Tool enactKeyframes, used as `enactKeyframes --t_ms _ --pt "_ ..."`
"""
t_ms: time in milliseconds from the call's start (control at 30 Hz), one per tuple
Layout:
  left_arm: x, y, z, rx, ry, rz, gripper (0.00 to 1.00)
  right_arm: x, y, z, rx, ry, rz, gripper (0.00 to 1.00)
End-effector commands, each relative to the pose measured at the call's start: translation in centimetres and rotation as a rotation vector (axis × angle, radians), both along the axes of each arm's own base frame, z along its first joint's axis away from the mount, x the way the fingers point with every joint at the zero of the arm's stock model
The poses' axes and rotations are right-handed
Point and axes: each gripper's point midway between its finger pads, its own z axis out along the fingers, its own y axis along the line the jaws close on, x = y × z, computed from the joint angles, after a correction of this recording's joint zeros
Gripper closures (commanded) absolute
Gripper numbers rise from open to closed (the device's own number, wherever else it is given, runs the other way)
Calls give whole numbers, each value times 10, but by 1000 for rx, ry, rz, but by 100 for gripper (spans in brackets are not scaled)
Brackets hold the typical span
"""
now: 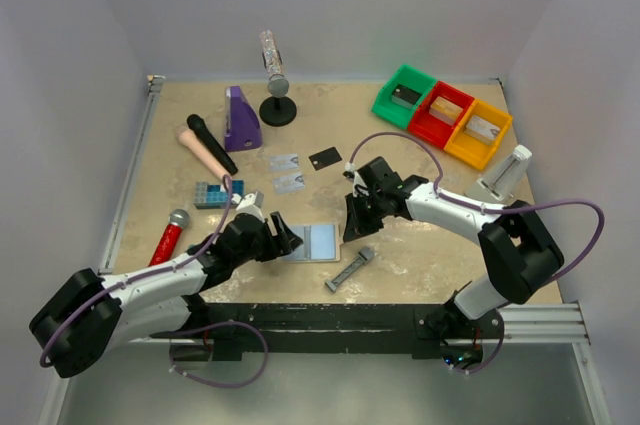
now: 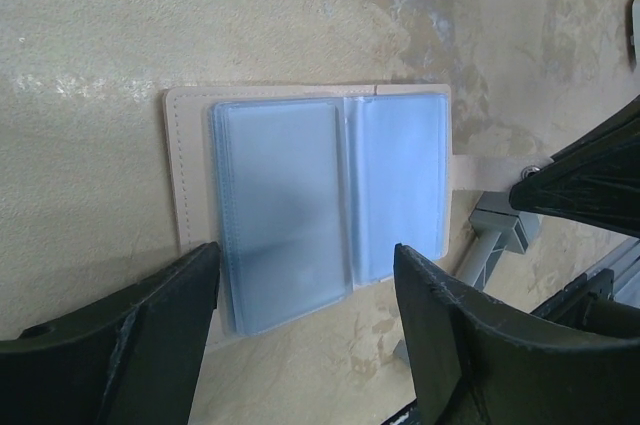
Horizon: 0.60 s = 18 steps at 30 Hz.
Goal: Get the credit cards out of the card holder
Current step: Remove the credit card from the card holder.
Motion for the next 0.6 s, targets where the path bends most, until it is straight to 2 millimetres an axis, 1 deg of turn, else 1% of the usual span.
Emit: enactKeyframes --t_ms 0,300,467,567 --pt "4 -8 10 -17 -35 -30 25 1 7 7 47 -9 4 100" --pt "3 -16 10 -51 -39 -61 27 -1 12 6 60 6 13 100" --pt "4 -6 14 -39 -59 -23 27 -2 11 6 54 3 9 100" --pt "6 0 23 -44 -90 7 26 -2 11 7 55 1 11 100"
